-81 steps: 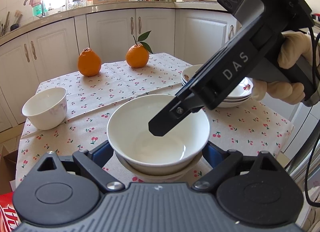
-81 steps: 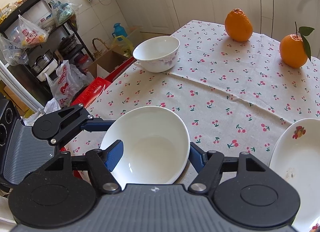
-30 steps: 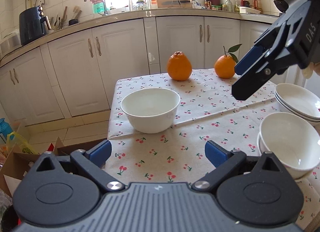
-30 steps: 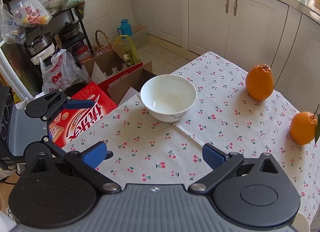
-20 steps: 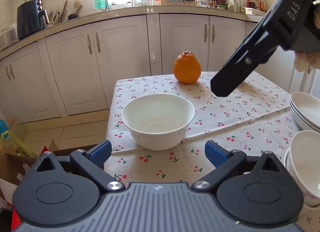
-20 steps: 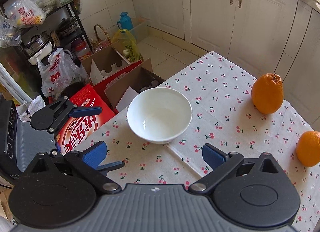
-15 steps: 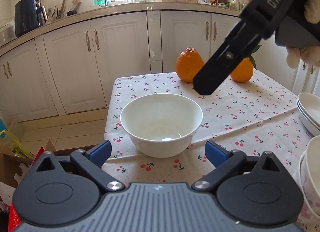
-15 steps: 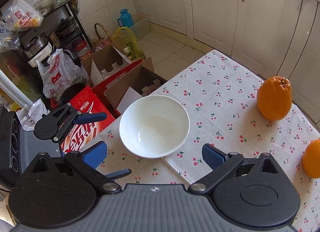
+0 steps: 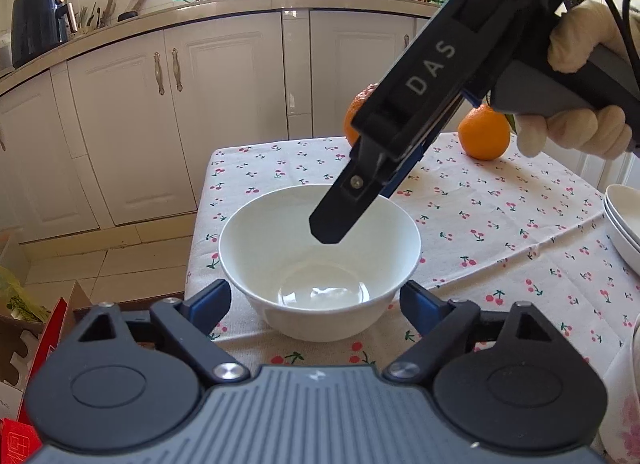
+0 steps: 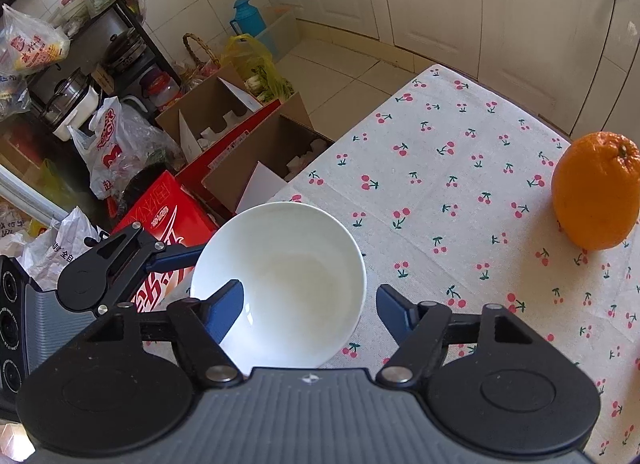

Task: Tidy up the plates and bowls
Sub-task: 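Grasp the rim of the white bowl with the right tool, then lift and carry the white bowl with the right tool toward the nested bowls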

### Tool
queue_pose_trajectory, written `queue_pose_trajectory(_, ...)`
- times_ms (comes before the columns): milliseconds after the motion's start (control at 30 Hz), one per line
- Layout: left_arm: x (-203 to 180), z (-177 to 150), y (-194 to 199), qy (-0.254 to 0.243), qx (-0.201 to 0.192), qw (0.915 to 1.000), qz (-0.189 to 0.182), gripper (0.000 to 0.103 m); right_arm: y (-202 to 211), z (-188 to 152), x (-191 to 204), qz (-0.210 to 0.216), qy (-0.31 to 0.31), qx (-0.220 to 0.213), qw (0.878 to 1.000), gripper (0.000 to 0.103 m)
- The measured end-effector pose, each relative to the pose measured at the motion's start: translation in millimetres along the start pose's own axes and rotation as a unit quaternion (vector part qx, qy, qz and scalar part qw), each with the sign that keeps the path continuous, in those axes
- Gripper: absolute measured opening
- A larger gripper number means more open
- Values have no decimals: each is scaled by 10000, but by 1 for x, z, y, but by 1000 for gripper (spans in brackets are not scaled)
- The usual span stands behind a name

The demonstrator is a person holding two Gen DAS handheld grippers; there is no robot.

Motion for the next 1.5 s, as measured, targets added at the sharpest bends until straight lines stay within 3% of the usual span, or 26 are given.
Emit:
queue_pose_trajectory(367, -1, 1, -2, -53, -28, 10000, -3, 91, -11, 2, -7, 241, -142, -37, 9996, 66)
queue_pose_trajectory(667, -3, 4, 5, -77, -6, 10000, -36, 89, -7, -1, 1, 174, -78, -88, 9998, 65)
queue_pose_trajectory(1500, -67, 9, 99, -362, -199, 9986, -337, 90, 92, -89, 51, 112, 100, -496, 9987, 66)
Point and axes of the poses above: each gripper's, at about its wrist camera, not at the fingertips, and y roughly against the way its jaws point, x to its left, z to its top, the point moved 1 cm from there along -y, roughly the way its jaws point, and after that the axes turned 2 degrees about z, right-handed, at the moved point
